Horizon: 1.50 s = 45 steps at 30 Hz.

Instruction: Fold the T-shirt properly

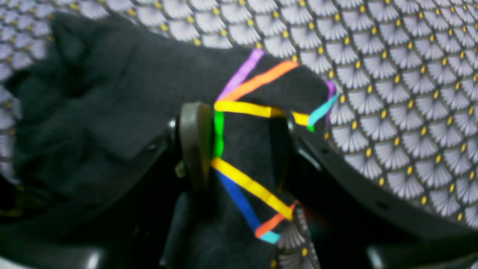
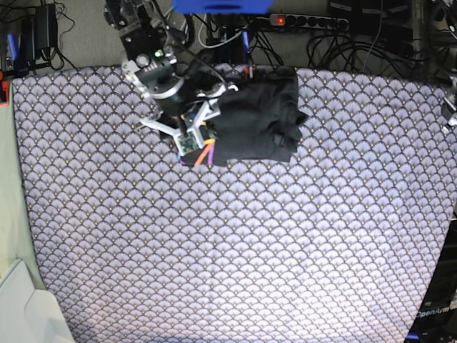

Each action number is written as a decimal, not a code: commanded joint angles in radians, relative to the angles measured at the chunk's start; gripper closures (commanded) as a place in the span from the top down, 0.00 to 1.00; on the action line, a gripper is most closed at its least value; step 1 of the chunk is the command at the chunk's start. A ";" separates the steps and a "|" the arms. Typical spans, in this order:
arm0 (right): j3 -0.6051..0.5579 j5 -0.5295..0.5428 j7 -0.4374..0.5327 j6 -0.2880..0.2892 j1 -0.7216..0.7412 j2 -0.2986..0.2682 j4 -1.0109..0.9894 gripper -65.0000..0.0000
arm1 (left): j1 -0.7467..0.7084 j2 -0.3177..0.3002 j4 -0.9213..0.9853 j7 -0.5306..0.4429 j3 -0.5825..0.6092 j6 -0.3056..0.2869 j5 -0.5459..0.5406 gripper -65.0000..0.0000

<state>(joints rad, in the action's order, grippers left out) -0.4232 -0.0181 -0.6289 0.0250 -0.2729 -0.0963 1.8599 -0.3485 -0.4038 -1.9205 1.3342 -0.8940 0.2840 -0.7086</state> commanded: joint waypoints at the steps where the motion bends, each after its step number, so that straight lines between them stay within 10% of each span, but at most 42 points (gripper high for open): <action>1: -0.001 0.005 0.019 0.002 -0.001 0.003 -0.004 0.41 | 0.001 -0.020 -0.017 -0.008 -0.007 0.017 -0.024 0.00; 19: 0.025 0.005 0.119 0.002 -0.024 -0.024 0.122 0.41 | 0.012 -0.020 -0.017 -0.008 -0.009 0.016 -0.064 0.02; 33: 0.254 0.005 0.119 0.002 -0.012 -0.024 0.143 0.42 | 0.038 0.079 -0.014 -0.008 -0.009 0.016 -0.556 0.83; 45: 0.343 0.005 0.109 0.003 -0.015 -0.062 0.142 0.42 | 0.156 0.204 0.169 -0.015 0.362 0.016 -0.483 0.87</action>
<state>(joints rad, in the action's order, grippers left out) -0.0853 -0.0105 -0.5426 0.0284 -0.2943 -0.1535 1.9850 -0.1967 -0.1894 -1.7363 1.3079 -0.5240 0.2836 -1.1671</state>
